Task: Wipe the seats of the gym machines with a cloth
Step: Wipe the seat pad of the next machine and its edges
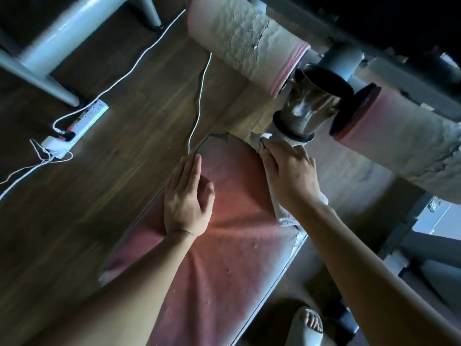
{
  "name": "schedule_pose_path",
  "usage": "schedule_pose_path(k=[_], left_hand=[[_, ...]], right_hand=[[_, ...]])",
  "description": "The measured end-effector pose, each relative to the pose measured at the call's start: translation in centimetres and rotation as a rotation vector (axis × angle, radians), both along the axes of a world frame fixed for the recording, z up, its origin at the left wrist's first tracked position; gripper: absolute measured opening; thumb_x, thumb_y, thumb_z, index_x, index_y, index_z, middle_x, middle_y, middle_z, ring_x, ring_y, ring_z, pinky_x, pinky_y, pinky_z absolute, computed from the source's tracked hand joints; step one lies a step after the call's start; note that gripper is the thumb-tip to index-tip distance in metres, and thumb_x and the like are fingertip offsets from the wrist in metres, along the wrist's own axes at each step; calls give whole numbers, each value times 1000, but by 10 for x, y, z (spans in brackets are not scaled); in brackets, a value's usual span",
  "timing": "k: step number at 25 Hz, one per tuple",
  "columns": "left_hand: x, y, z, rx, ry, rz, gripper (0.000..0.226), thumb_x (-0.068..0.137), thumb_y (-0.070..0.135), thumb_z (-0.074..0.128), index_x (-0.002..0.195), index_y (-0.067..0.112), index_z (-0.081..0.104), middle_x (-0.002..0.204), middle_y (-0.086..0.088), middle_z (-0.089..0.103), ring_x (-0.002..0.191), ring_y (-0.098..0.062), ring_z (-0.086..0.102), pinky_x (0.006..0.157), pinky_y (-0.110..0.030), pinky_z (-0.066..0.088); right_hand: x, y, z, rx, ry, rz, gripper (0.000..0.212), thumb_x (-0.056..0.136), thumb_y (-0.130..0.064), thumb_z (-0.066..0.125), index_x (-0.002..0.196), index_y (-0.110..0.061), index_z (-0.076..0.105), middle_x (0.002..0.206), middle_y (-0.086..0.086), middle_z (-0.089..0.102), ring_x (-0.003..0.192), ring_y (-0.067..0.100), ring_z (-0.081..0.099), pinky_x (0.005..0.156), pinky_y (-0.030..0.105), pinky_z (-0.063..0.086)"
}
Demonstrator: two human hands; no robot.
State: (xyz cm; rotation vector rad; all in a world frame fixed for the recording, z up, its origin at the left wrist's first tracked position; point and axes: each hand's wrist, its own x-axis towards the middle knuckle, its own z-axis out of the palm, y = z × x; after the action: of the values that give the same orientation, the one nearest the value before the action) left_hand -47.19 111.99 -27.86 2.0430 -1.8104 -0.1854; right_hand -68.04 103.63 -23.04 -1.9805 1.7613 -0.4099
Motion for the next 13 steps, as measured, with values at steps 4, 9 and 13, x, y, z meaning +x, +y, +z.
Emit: schedule_pose_path(k=[4, 9, 13], left_hand=[[-1, -2, -1, 11, 39, -9, 61, 96, 36, 47, 149, 7, 43, 157, -7, 40, 144, -25, 39, 118, -40, 30], [17, 3, 8, 57, 231, -182, 63, 90, 30, 46, 147, 1, 45, 155, -19, 40, 144, -35, 36, 120, -46, 26], [80, 31, 8, 132, 179, -787, 52, 97, 18, 49, 148, 6, 45, 160, -14, 31, 151, -36, 22, 124, -43, 9]], right_hand=[[10, 50, 13, -41, 81, -130, 27, 105, -39, 47, 127, -35, 61, 129, -17, 62, 103, 26, 52, 84, 39, 38], [56, 160, 18, -7, 239, -343, 29, 102, -44, 48, 130, -40, 57, 133, -21, 58, 106, 23, 54, 82, 42, 44], [104, 238, 14, 93, 224, -518, 36, 102, -45, 47, 138, -40, 53, 148, -22, 47, 115, 27, 47, 91, 48, 50]])
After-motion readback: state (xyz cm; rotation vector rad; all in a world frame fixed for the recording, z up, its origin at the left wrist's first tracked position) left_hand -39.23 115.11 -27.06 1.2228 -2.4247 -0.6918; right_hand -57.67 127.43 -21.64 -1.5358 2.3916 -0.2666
